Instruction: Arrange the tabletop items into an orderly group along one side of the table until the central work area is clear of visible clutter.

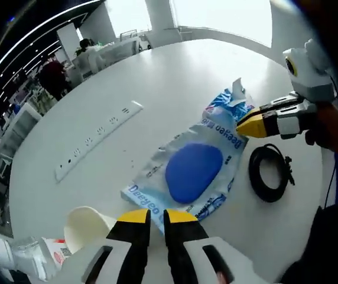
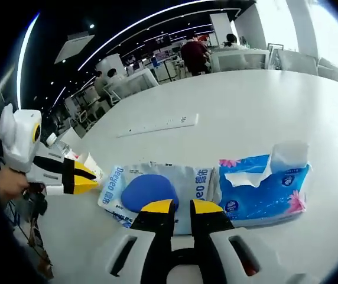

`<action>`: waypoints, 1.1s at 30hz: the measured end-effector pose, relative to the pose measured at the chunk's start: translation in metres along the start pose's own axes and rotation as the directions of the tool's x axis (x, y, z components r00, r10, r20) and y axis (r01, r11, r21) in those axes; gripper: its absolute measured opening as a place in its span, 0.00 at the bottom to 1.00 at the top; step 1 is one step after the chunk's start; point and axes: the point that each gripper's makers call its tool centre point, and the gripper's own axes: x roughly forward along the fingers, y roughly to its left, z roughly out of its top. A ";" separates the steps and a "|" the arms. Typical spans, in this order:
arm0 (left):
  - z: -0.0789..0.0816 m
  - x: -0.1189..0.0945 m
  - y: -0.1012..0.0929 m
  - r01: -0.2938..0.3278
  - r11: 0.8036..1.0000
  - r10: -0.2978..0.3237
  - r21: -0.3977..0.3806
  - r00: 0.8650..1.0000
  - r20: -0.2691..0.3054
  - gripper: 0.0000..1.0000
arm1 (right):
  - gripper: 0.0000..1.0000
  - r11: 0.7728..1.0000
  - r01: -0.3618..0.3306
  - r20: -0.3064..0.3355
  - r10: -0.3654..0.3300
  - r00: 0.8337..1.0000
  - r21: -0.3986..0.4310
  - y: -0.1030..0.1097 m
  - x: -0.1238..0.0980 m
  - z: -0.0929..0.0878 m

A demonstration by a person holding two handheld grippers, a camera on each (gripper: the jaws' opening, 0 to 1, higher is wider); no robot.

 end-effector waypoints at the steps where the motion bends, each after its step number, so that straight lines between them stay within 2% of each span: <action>1: 0.003 -0.003 -0.004 0.020 0.999 -0.019 -0.029 1.000 0.019 0.09 | 0.10 1.000 -0.007 0.002 0.007 1.000 -0.007 0.002 -0.001 0.001; 5: 0.008 -0.015 -0.012 0.062 0.991 -0.052 -0.118 0.995 0.085 0.13 | 0.16 0.999 -0.028 0.017 0.029 0.999 -0.029 0.011 -0.009 0.007; 8: 0.008 -0.022 -0.011 0.061 0.988 -0.044 -0.141 0.992 0.116 0.13 | 0.20 0.998 -0.035 0.022 0.036 0.999 -0.044 0.016 -0.018 0.008; 10: 0.004 -0.029 -0.014 0.081 0.980 -0.057 -0.180 0.990 0.132 0.13 | 0.24 0.998 -0.040 0.021 0.041 0.999 -0.047 0.017 -0.023 0.007; 13: -0.001 -0.039 -0.017 0.089 0.977 -0.057 -0.196 0.985 0.163 0.17 | 0.29 0.996 -0.036 0.024 0.038 0.999 -0.076 0.018 -0.033 0.006; 16: -0.008 -0.051 -0.021 0.106 0.970 -0.062 -0.220 0.978 0.198 0.20 | 0.35 0.994 -0.037 0.024 0.039 0.999 -0.105 0.019 -0.039 0.004; 18: -0.015 -0.055 -0.021 0.103 0.970 -0.060 -0.219 0.979 0.196 0.21 | 0.40 0.991 -0.044 0.032 0.049 0.998 -0.123 0.021 -0.046 0.003; 22: -0.027 -0.073 -0.022 0.108 0.961 -0.049 -0.253 0.972 0.229 0.30 | 0.49 0.987 -0.042 0.039 0.048 0.998 -0.158 0.023 -0.058 0.000; 26: -0.046 -0.084 -0.019 0.086 0.963 -0.031 -0.254 0.977 0.211 0.34 | 0.56 0.980 -0.034 0.048 0.044 0.998 -0.197 0.020 -0.065 -0.002; 31: -0.061 -0.098 -0.016 0.099 0.952 -0.025 -0.290 0.969 0.248 0.40 | 0.65 0.978 -0.032 0.045 0.042 0.998 -0.207 0.018 -0.077 -0.007; 33: -0.064 -0.106 -0.017 0.113 0.952 -0.031 -0.285 0.960 0.279 0.42 | 0.68 0.980 -0.032 0.055 0.044 0.998 -0.196 0.016 -0.085 -0.008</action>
